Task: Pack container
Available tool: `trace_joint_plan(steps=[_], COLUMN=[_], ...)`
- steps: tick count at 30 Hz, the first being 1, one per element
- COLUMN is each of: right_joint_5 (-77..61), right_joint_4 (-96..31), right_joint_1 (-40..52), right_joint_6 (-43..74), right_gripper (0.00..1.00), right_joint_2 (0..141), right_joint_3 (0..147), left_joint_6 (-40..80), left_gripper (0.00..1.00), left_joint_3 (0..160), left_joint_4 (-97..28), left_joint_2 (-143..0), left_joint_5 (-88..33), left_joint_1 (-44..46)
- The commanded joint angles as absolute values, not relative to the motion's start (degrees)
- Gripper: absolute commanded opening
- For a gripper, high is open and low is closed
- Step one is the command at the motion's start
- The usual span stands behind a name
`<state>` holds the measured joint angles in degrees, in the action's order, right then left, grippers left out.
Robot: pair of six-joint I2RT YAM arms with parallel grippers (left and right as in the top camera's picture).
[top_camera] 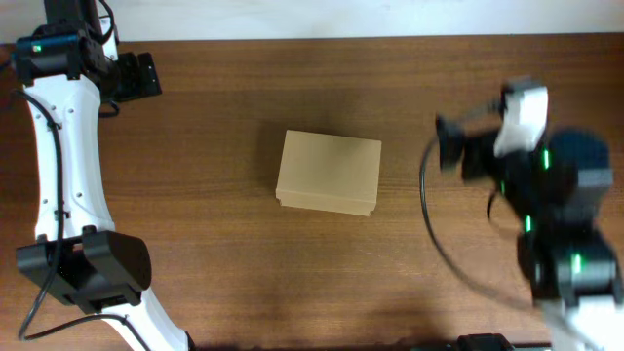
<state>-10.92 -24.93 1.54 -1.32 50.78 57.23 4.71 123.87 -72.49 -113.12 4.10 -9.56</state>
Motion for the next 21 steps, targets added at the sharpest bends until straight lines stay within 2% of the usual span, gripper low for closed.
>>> trace_joint_plan(steps=[1, 6, 10, 14, 21], right_joint_5=[-8.05, -6.61, -7.86, -8.56, -8.49], right_joint_4=[-24.6, -24.08, -18.33, -10.13, -8.69], right_joint_1=[1.85, 1.83, 1.87, 1.85, 1.85], right_joint_6=[-1.02, -1.17, -0.93, 0.16, 0.32], right_gripper=[0.99, 0.99, 0.99, 0.99, 0.99], right_joint_2=[41.23, 24.95, 16.71, 10.76, 6.74], right_joint_3=[48.95, 34.59, 24.75, 16.91, 12.25], left_joint_6=[4.23, 4.23, 4.23, 4.23, 4.23], left_gripper=[0.99, 1.0, 1.0, 1.0, 1.0], left_joint_3=[124.79, 124.79, 124.79, 124.79, 124.79], left_joint_4=[-72.44, -72.44, -72.44, -72.44, -72.44], left_joint_2=[-112.6, -112.6, -112.6, -112.6, -112.6], left_joint_5=[4.14, 4.14, 4.14, 4.14, 4.14], left_joint_1=[-9.54, -9.54, -9.54, -9.54, -9.54])
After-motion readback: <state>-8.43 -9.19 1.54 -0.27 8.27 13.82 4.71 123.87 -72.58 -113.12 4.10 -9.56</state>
